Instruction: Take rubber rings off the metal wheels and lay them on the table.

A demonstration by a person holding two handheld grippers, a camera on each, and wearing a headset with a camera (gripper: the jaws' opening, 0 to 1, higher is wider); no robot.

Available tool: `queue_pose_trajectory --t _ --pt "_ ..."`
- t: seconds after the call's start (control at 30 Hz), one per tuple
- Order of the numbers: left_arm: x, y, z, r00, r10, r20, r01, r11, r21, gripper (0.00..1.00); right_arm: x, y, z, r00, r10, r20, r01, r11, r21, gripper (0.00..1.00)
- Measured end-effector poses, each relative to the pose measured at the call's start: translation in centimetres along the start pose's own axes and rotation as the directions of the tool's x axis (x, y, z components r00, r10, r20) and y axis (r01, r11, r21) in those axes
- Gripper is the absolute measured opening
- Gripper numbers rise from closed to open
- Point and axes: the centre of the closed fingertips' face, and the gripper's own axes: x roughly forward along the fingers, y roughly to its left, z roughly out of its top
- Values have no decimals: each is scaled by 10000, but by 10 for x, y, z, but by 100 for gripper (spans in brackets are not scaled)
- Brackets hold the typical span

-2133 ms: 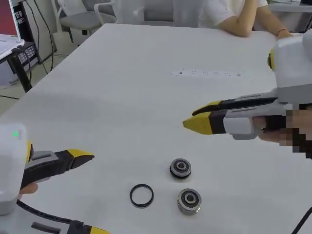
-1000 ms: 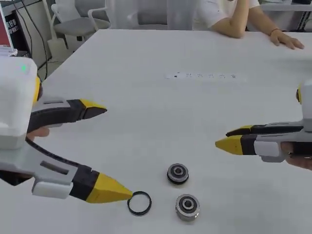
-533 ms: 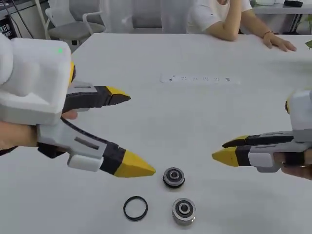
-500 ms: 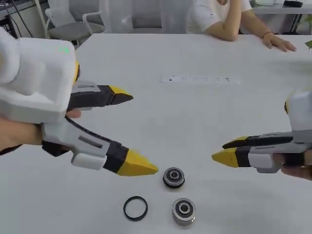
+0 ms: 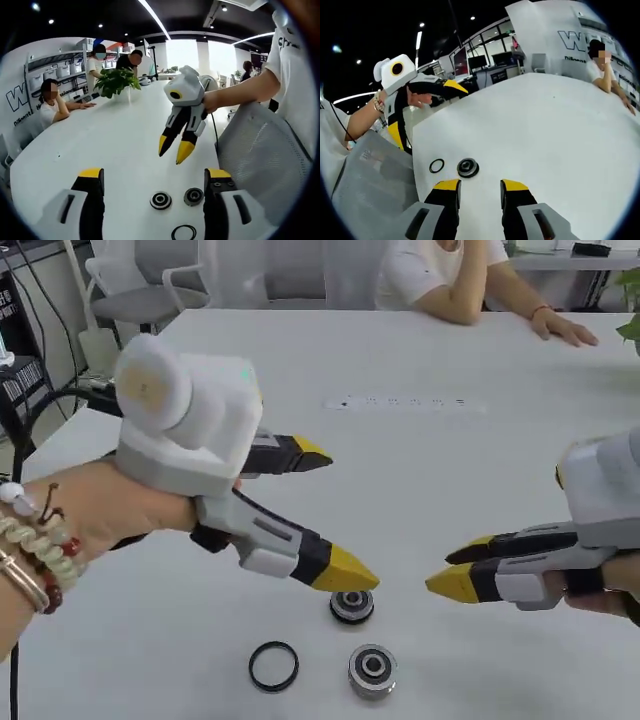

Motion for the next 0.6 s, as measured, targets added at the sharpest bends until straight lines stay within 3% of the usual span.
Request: queue_pose_trajectory --t 0.33,0.47,0.6 --pt "16 7 -30 9987 480 183 -470 9976 -507 67 6 3 -8 9989 133 -441 -145 9996 -256 29" --pt "20 7 -45 9982 605 24 -602 9965 -586 62 9 4 -7 9993 203 -321 -215 9991 -374 30" --pt "24 6 -51 9975 709 79 -704 9960 -555 49 12 6 -7 9994 268 -229 -280 9982 -534 30"
